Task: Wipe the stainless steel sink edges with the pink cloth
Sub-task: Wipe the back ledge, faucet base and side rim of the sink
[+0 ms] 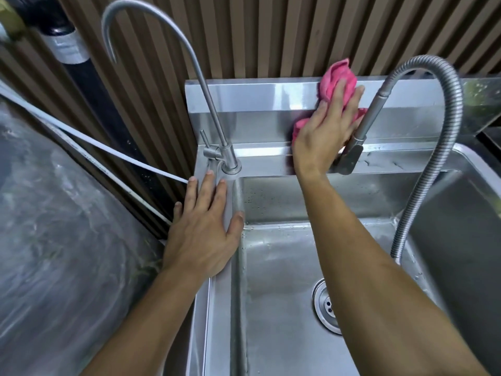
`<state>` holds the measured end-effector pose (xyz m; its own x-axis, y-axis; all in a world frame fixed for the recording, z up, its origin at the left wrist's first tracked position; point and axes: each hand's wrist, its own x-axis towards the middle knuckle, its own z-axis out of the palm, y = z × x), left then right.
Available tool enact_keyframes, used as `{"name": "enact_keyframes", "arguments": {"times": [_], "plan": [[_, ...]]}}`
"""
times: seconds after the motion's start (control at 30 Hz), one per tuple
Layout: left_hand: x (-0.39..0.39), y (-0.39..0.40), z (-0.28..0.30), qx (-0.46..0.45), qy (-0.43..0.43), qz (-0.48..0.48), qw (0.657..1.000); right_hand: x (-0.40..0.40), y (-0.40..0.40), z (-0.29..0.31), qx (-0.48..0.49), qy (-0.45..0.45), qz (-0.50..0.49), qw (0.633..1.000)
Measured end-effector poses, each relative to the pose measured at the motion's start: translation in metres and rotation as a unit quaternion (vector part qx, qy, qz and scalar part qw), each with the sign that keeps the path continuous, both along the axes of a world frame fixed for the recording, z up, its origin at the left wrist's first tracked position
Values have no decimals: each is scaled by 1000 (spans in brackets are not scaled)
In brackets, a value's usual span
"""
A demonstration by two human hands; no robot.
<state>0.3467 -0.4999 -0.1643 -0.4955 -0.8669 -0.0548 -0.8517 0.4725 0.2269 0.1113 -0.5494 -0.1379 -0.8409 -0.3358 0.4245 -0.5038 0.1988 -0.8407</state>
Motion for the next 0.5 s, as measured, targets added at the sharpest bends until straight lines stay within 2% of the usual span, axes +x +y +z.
{"name": "enact_keyframes", "arguments": {"times": [0.07,0.13,0.23,0.27,0.4,0.5], "plan": [[0,1,0,3,6,1,1000,13,7,-3,11,60,63,996],[0,1,1,10,15,5,1000,33,12,-6,68,150,145,976],[-1,-1,0,3,23,7,1000,61,13,-35,221,298,180,911],[-1,-1,-1,1,26,7,1000,59,15,-44,254,318,171,897],[1,-3,-4,-7,40,3,999,17,35,-46,321,245,83,911],[1,-2,-4,-8,44,3,999,19,36,-36,381,191,27,904]]}}
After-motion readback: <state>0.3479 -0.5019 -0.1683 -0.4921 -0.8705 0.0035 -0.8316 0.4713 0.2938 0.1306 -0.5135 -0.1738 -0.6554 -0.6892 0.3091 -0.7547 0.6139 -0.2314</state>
